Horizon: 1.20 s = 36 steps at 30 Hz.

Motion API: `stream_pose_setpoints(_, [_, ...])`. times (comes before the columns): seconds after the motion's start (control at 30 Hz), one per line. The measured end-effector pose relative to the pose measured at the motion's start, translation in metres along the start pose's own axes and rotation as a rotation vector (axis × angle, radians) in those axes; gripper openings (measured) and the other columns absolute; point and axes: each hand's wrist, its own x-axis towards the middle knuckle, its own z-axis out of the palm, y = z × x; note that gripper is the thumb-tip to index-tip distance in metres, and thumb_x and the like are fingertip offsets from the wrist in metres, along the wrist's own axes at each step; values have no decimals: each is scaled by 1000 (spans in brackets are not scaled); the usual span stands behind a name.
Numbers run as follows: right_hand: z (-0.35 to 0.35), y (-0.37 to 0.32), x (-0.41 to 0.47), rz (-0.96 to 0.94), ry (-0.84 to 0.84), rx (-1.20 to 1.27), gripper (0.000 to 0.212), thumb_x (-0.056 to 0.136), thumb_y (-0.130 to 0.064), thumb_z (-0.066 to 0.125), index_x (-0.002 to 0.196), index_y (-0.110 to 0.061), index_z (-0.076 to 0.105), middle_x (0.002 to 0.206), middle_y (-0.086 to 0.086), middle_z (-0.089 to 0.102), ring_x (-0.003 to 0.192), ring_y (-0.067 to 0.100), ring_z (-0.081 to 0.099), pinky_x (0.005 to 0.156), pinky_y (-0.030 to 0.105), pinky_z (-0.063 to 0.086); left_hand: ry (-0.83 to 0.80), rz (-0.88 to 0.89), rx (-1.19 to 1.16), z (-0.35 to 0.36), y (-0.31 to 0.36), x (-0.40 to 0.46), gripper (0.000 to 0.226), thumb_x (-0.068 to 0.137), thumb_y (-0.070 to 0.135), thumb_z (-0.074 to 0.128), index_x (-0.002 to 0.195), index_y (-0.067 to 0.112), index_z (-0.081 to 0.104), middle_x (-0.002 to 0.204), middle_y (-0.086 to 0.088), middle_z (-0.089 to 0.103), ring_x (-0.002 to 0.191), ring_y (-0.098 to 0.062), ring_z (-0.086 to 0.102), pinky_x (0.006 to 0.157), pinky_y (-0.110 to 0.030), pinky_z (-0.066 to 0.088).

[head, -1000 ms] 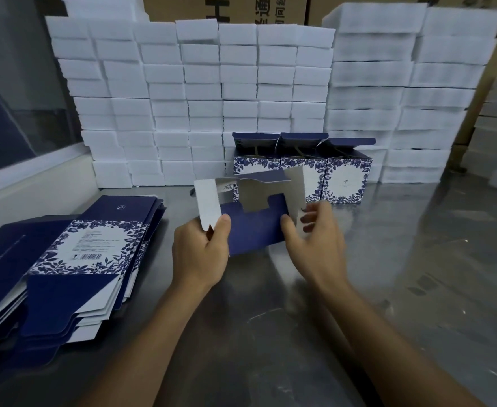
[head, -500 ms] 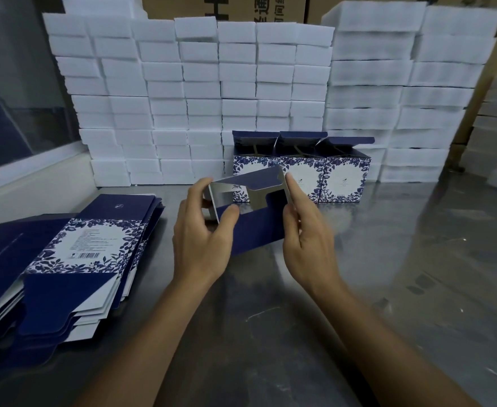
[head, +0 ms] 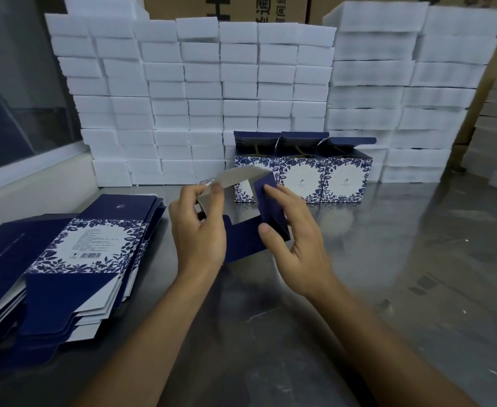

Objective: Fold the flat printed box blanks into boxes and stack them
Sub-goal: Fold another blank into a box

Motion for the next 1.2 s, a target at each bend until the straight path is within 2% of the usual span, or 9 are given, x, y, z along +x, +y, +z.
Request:
stream_pose_setpoints(0.1, [4,1,2,38,127,-31,32,98,-42,49,119,-24,64,130,-6,56,122,5,54,95,25,48,-14,26,12,0,-1,-2,18,95,50,53,82,38,53,111,-5,56,85,-3,54,70,-21,39])
stream_pose_setpoints(0.23, [0,5,7,132,323,-3,17,96,-28,65,110,-30,57,100,-15,65,91,1,63,80,23,52,-68,109,78,1,-1,-5,30,89,60,49,86,31,55,105,-5,59,85,-2,53,73,-19,40])
stream_pose_setpoints(0.37, [-5,10,9,171,377,-50,9,95,-21,68,101,-14,71,92,-4,69,82,3,64,77,33,53,-78,170,136,3,1,-13,32,85,60,48,88,30,57,101,2,54,86,18,46,69,2,33])
stream_pose_setpoints(0.5, [-6,14,11,201,407,-69,11,93,-17,70,87,-8,71,86,1,68,76,5,61,76,35,52,-96,193,187,2,-1,-11,12,96,38,57,89,28,56,100,-1,52,83,17,46,68,2,33])
stream_pose_setpoints(0.73, [-6,13,13,214,382,-28,13,91,-15,73,80,-8,71,77,-1,67,67,6,61,68,27,51,-60,180,185,1,-3,-8,20,95,38,58,81,24,53,98,-1,53,82,13,47,67,1,32])
stream_pose_setpoints(0.83, [-4,10,13,186,359,9,2,91,-15,74,91,-13,74,86,0,69,72,1,64,66,15,49,2,173,197,-1,-4,-4,21,98,28,55,79,22,51,98,-5,56,80,10,48,66,0,33])
stream_pose_setpoints(1.0, [3,6,7,111,249,-24,31,95,-24,67,122,-10,71,112,-6,66,99,2,63,76,14,51,99,61,99,-7,-4,7,27,100,29,50,74,24,48,92,-5,56,76,-5,47,63,-9,35])
stream_pose_setpoints(1.07, [6,6,4,108,227,-46,43,98,-33,58,134,-11,63,124,-9,62,110,-3,58,86,11,48,100,21,40,-7,-5,8,29,101,30,49,73,23,47,82,2,52,71,-6,45,62,-19,37])
stream_pose_setpoints(1.2, [5,8,4,163,181,-24,51,103,-40,44,148,-17,47,143,-20,45,133,-4,43,113,27,38,82,5,-10,-4,-1,5,31,101,28,49,70,22,45,76,8,48,60,7,45,54,-4,34])
